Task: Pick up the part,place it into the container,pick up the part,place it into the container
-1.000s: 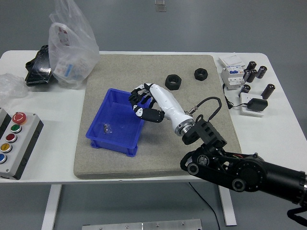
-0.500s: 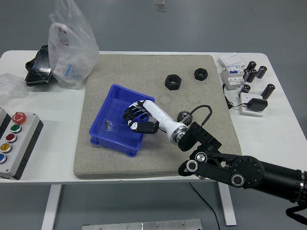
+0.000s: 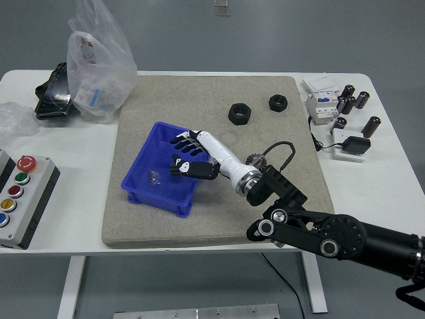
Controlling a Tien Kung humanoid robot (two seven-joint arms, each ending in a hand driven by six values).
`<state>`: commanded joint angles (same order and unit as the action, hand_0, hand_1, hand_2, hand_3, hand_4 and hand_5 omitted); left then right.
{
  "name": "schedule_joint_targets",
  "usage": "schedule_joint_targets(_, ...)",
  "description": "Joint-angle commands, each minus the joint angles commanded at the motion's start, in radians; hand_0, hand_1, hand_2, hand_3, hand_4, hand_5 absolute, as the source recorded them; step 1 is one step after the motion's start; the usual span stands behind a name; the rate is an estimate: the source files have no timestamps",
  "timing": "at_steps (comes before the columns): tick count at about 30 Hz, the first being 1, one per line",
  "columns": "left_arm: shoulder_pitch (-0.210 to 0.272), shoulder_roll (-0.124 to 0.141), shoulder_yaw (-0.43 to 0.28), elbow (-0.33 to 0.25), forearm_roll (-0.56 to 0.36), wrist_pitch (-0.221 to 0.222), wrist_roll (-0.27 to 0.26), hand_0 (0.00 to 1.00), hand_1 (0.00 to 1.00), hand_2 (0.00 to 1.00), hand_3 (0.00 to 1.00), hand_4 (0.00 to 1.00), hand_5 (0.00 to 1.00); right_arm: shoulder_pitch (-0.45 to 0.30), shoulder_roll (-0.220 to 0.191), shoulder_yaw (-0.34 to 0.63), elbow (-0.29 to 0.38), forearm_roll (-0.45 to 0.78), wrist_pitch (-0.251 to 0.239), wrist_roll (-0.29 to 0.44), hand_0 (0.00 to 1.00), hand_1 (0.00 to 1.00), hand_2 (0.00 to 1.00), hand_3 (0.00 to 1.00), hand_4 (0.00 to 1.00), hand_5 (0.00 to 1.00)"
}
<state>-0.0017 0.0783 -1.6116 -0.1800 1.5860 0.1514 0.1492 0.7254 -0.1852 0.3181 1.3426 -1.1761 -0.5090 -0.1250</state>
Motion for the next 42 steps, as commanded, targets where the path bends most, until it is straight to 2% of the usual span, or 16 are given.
schedule_joint_targets(2, 0.0, 0.0, 0.0, 0.0, 0.0, 0.0, 0.0, 0.626, 0.507, 0.493, 0.614, 0.699, 0.26, 0.001, 0.001, 0.003, 0.0, -0.009, 0.001, 0.006, 0.67, 0.7, 0.685, 0.697, 0.539, 0.156)
schedule_joint_targets(6, 0.0, 0.0, -0.001, 0.0, 0.0, -0.001, 0.001, 0.626, 0.507, 0.493, 0.614, 0.699, 0.26, 0.001, 0.003, 0.006, 0.0, -0.019, 0.0, 0.007, 0.67, 0.7, 0.685, 0.697, 0.539, 0.156)
schedule_joint_targets(9, 0.0, 0.0, -0.002, 0.0, 0.002, -0.001, 0.002, 0.626, 0.506, 0.493, 0.613, 0.699, 0.26, -0.009, 0.003, 0.022, 0.006, -0.047, -0.024, -0.001, 0.667, 0.701, 0.686, 0.699, 0.538, 0.149)
schedule_joint_targets(12, 0.001, -0.001, -0.003, 0.0, 0.003, -0.001, 0.001, 0.626, 0.506, 0.493, 0.613, 0.699, 0.26, -0.035, -0.002, 0.067, 0.029, -0.122, -0.06, -0.053, 0.667, 0.701, 0.686, 0.699, 0.538, 0.149)
schedule_joint_targets(13, 0.001, -0.001, -0.004, 0.0, 0.003, -0.001, 0.0, 0.626, 0.506, 0.493, 0.613, 0.699, 0.26, -0.047, -0.005, 0.089, 0.044, -0.158, -0.054, -0.083, 0.667, 0.701, 0.686, 0.699, 0.538, 0.149)
schedule_joint_targets(14, 0.001, -0.001, -0.004, 0.0, 0.004, -0.001, 0.001, 0.626, 0.506, 0.493, 0.613, 0.699, 0.26, -0.058, -0.01, 0.111, 0.057, -0.2, -0.036, -0.121, 0.564, 0.69, 0.695, 0.704, 0.6, 0.156)
schedule_joint_targets(19, 0.002, -0.002, -0.007, 0.0, 0.008, 0.0, 0.001, 0.626, 0.506, 0.493, 0.613, 0.699, 0.26, -0.101, -0.037, 0.22, 0.087, -0.398, 0.11, -0.317, 0.564, 0.69, 0.695, 0.704, 0.6, 0.156)
schedule_joint_targets(20, 0.002, -0.002, -0.008, 0.0, 0.009, 0.0, 0.001, 0.625, 0.509, 0.493, 0.613, 0.698, 0.26, -0.107, -0.041, 0.238, 0.089, -0.432, 0.142, -0.35, 0.623, 0.727, 0.797, 0.828, 0.751, 0.27)
schedule_joint_targets(24, 0.001, -0.003, -0.007, 0.0, 0.009, 0.0, -0.001, 0.625, 0.509, 0.493, 0.613, 0.698, 0.26, -0.128, -0.051, 0.285, 0.094, -0.6, 0.301, -0.518, 0.623, 0.727, 0.797, 0.828, 0.751, 0.27)
schedule_joint_targets(25, 0.001, -0.003, -0.006, 0.0, 0.008, 0.0, -0.002, 0.625, 0.509, 0.493, 0.613, 0.698, 0.26, -0.13, -0.052, 0.288, 0.093, -0.626, 0.326, -0.52, 0.623, 0.727, 0.797, 0.828, 0.751, 0.27)
schedule_joint_targets(26, 0.001, -0.003, -0.006, 0.0, 0.008, 0.0, -0.002, 0.625, 0.506, 0.493, 0.612, 0.698, 0.261, -0.132, -0.053, 0.29, 0.091, -0.658, 0.356, -0.52, 0.631, 0.767, 0.846, 0.894, 0.82, 0.338)
schedule_joint_targets(31, 0.0, -0.003, -0.003, 0.0, 0.007, -0.001, -0.003, 0.625, 0.506, 0.493, 0.612, 0.698, 0.261, -0.129, -0.055, 0.282, 0.069, -0.79, 0.482, -0.52, 0.631, 0.767, 0.846, 0.894, 0.82, 0.338)
schedule_joint_targets(33, -0.001, -0.002, -0.002, 0.0, 0.006, -0.001, -0.003, 0.626, 0.507, 0.493, 0.613, 0.697, 0.261, -0.124, -0.052, 0.269, 0.046, -0.833, 0.528, -0.52, 0.63, 0.77, 0.851, 0.9, 0.841, 0.369)
schedule_joint_targets(36, -0.002, -0.002, -0.001, 0.0, 0.006, -0.001, -0.003, 0.626, 0.507, 0.493, 0.613, 0.697, 0.261, -0.115, -0.045, 0.249, 0.002, -0.855, 0.559, -0.52, 0.63, 0.77, 0.851, 0.9, 0.841, 0.369)
schedule_joint_targets(42, -0.003, -0.001, 0.001, 0.0, 0.005, -0.001, -0.002, 0.626, 0.507, 0.493, 0.612, 0.696, 0.26, -0.103, -0.038, 0.222, -0.081, -0.847, 0.58, -0.52, 0.625, 0.762, 0.837, 0.889, 0.849, 0.39)
